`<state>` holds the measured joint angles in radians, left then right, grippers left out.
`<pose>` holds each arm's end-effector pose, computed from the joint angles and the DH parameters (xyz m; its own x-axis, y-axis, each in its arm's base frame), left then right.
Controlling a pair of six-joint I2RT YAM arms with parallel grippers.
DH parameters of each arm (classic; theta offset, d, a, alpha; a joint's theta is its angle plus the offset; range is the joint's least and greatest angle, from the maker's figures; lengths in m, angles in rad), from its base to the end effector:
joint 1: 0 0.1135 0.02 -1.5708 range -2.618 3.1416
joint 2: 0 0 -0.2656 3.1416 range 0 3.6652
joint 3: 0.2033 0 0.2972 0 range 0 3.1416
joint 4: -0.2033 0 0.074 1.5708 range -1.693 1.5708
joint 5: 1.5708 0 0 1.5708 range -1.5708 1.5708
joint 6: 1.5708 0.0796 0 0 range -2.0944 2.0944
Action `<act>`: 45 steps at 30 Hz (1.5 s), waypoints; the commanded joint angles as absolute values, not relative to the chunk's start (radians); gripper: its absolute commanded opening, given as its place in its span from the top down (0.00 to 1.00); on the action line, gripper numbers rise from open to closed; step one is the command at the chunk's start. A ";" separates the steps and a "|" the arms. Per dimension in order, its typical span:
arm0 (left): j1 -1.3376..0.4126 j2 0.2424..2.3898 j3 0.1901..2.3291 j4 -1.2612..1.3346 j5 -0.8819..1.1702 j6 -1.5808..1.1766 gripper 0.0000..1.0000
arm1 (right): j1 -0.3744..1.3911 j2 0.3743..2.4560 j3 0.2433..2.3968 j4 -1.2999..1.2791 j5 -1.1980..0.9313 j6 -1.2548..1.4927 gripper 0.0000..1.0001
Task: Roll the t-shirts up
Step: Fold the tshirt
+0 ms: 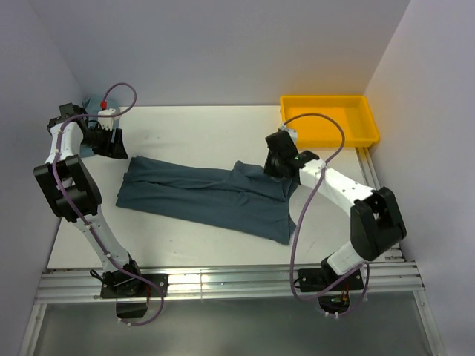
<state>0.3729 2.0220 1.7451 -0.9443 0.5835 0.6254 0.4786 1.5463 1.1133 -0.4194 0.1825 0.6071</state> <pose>0.4633 0.1341 0.1987 -0.7844 0.2177 -0.5807 0.4082 0.8862 -0.2191 0.3645 0.1728 0.1967 -0.7467 0.2446 -0.6185 0.0964 0.9599 0.2633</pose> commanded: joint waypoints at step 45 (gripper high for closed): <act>0.374 1.967 1.738 -0.991 0.595 0.670 0.38 | 0.994 1.149 0.627 -0.534 0.379 1.082 0.52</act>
<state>0.3729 2.0182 1.7294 -0.9718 0.5819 0.6514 0.9798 1.2098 0.5987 -0.5045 0.3195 1.0611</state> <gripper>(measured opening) 0.623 0.444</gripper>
